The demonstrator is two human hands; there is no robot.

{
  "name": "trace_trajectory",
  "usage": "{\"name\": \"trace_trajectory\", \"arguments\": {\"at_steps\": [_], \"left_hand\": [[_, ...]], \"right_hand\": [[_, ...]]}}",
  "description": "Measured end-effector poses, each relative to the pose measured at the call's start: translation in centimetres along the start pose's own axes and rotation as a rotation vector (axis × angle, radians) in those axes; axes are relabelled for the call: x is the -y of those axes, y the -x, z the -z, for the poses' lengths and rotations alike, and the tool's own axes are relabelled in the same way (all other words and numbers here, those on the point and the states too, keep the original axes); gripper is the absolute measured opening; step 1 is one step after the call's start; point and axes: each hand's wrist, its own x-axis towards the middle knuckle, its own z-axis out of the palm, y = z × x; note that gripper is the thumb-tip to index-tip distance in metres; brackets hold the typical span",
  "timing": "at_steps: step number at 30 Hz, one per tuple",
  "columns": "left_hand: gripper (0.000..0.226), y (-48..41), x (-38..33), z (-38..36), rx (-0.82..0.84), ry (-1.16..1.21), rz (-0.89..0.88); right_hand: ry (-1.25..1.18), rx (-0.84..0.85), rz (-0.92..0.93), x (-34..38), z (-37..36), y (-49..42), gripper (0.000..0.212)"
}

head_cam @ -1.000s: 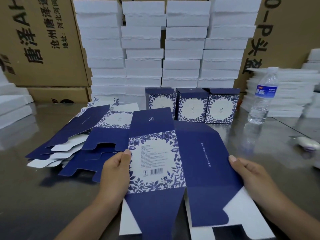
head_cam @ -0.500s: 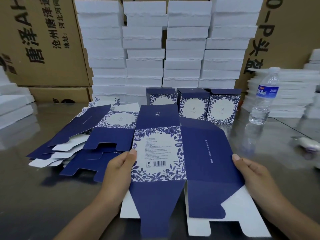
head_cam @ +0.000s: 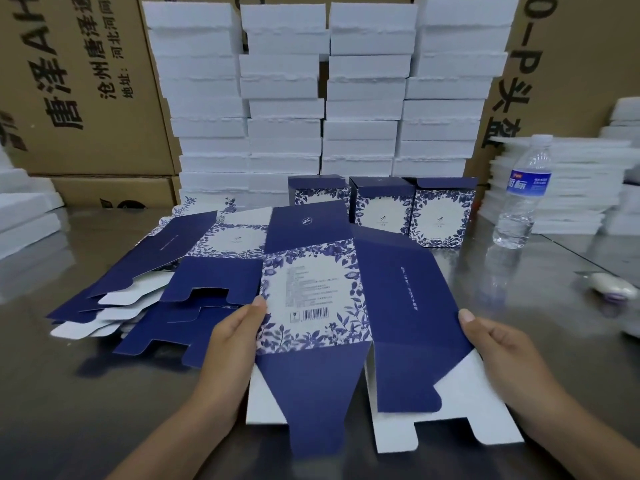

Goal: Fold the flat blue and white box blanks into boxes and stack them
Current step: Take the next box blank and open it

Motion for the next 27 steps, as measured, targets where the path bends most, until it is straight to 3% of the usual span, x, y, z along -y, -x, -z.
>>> {"name": "trace_trajectory", "arguments": {"at_steps": [5,9,17,23,27], "left_hand": [[0.036,0.25,-0.10,0.01,0.026,-0.124,-0.055],[0.046,0.30,-0.18,0.21,-0.010,-0.087,-0.080],[0.037,-0.15,0.19,0.44,-0.060,-0.008,-0.033],[0.038,0.01,0.03,0.02,0.014,0.031,-0.034],[0.033,0.28,0.25,0.07,0.110,-0.078,-0.069]], "right_hand": [[-0.008,-0.037,0.004,0.08,-0.17,0.03,0.041],[-0.005,-0.037,0.001,0.07,-0.49,0.25,0.043],[0.069,0.057,0.018,-0.14,-0.45,0.42,0.046],[0.072,0.041,0.021,0.03,-0.14,0.35,0.043],[0.035,0.026,0.012,0.09,-0.08,0.38,0.042]]}}
